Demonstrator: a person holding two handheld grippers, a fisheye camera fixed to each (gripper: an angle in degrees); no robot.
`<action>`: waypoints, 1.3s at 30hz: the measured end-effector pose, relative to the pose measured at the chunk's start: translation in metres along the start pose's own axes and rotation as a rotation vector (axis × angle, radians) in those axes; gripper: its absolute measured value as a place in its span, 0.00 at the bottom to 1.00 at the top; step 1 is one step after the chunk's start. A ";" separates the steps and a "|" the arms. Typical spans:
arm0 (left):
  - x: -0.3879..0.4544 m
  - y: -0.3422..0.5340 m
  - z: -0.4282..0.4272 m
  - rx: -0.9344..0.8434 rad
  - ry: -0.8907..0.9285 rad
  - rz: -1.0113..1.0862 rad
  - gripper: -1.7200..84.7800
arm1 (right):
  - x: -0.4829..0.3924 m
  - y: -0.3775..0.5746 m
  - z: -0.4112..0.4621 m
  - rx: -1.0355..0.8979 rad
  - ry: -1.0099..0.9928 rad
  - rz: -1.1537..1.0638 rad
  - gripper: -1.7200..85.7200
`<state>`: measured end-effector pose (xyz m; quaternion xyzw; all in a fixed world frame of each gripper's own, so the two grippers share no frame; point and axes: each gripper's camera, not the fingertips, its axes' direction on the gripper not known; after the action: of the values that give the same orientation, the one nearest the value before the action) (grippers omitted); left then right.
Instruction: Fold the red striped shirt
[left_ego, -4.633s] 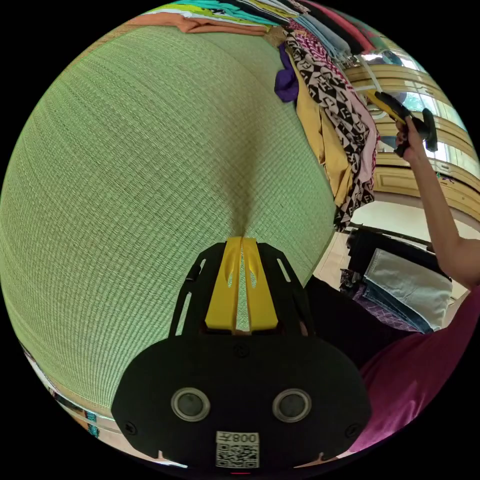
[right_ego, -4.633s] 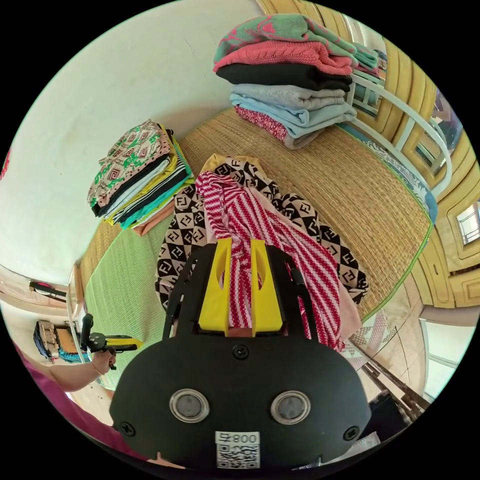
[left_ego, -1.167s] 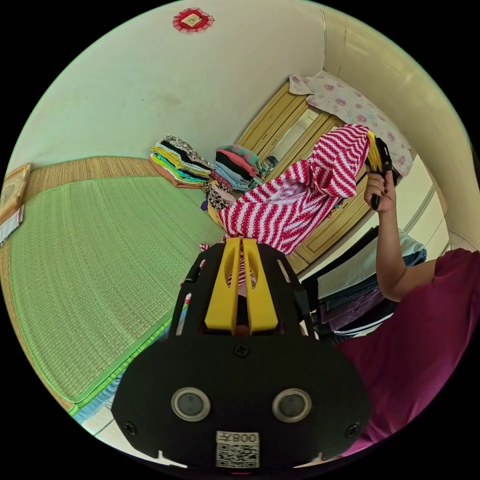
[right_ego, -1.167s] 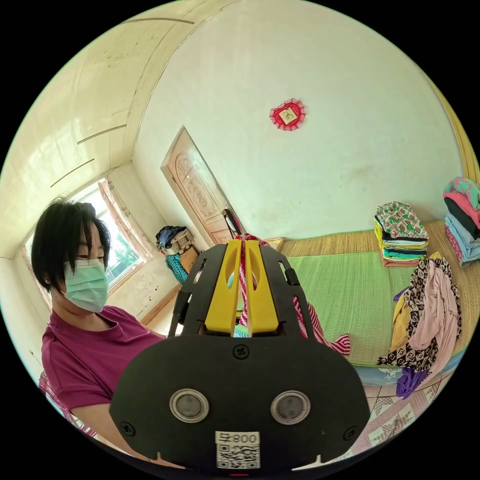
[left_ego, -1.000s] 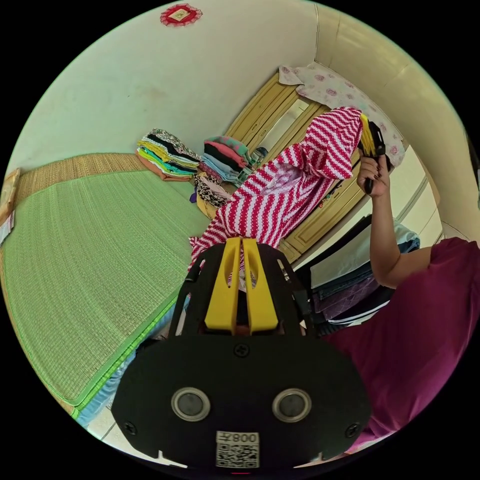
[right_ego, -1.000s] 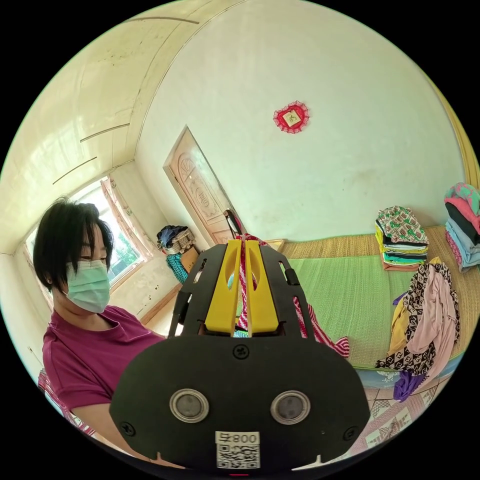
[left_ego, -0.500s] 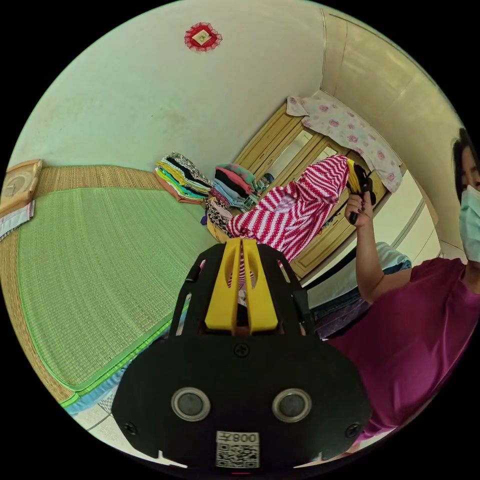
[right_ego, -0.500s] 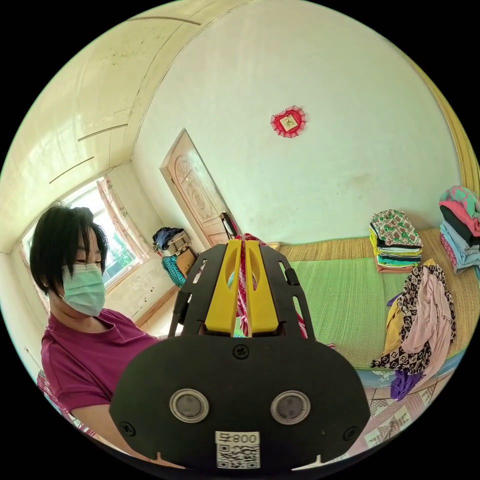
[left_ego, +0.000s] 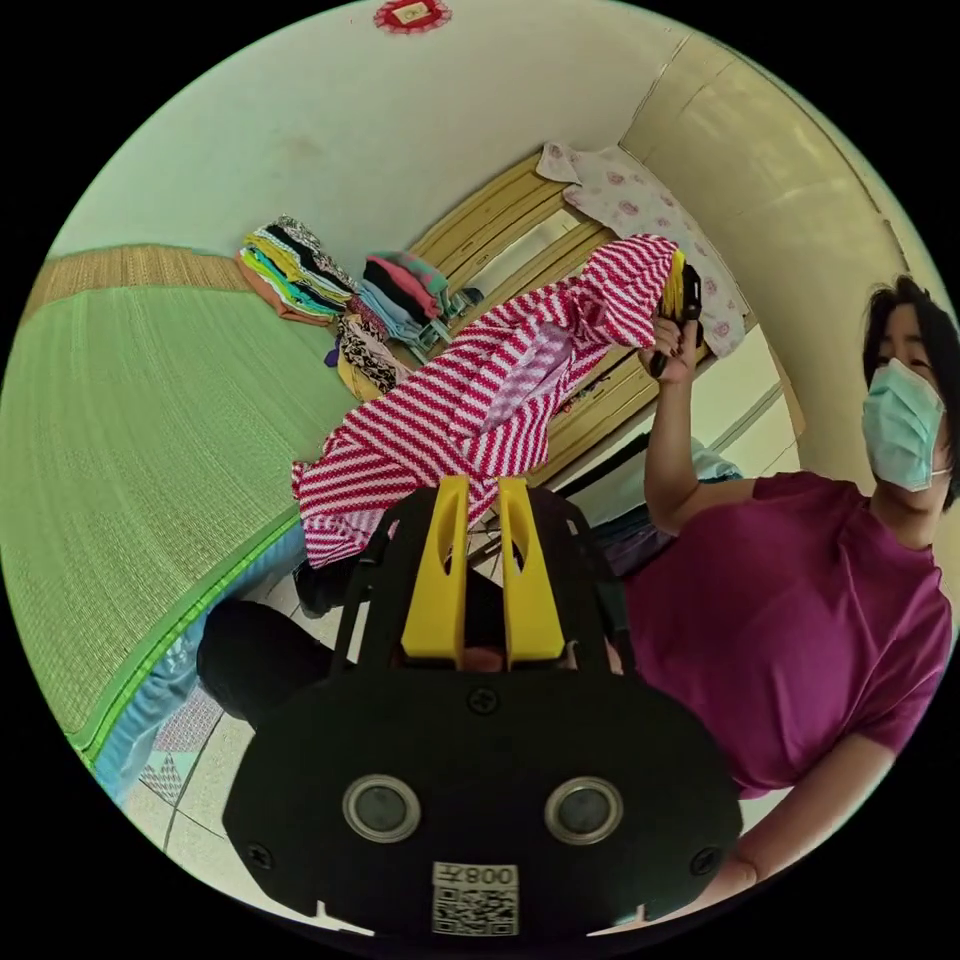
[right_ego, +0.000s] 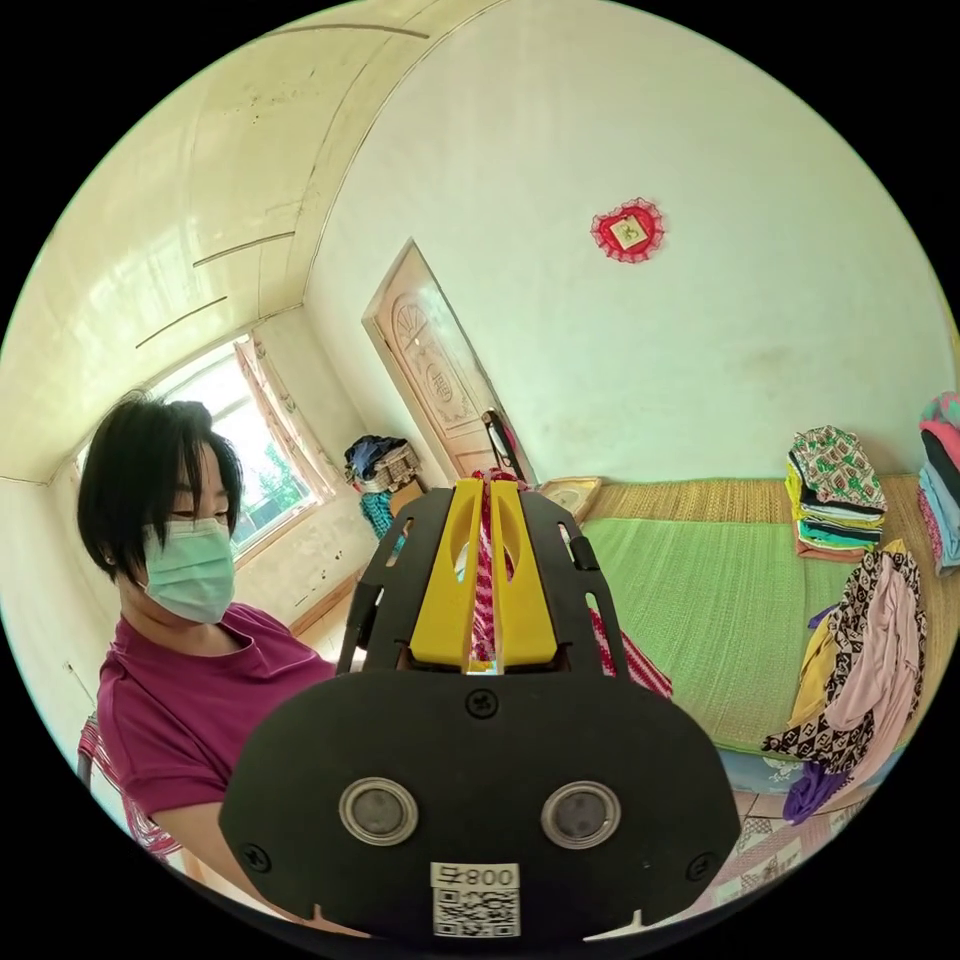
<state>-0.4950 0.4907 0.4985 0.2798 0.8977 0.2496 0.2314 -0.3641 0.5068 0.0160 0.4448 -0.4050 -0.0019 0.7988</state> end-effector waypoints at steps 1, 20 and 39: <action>-0.004 0.002 0.012 0.002 0.000 -0.018 0.09 | -0.002 0.000 0.003 -0.007 0.002 -0.004 0.03; 0.070 -0.026 0.178 -0.113 -0.244 0.067 0.05 | -0.025 -0.008 0.003 -0.011 0.065 -0.024 0.03; 0.201 -0.018 0.043 0.200 -0.398 0.035 0.03 | 0.057 0.024 -0.059 0.093 0.089 0.159 0.03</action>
<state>-0.6259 0.6158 0.3997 0.3605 0.8497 0.1033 0.3707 -0.2967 0.5425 0.0537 0.4476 -0.4029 0.1001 0.7920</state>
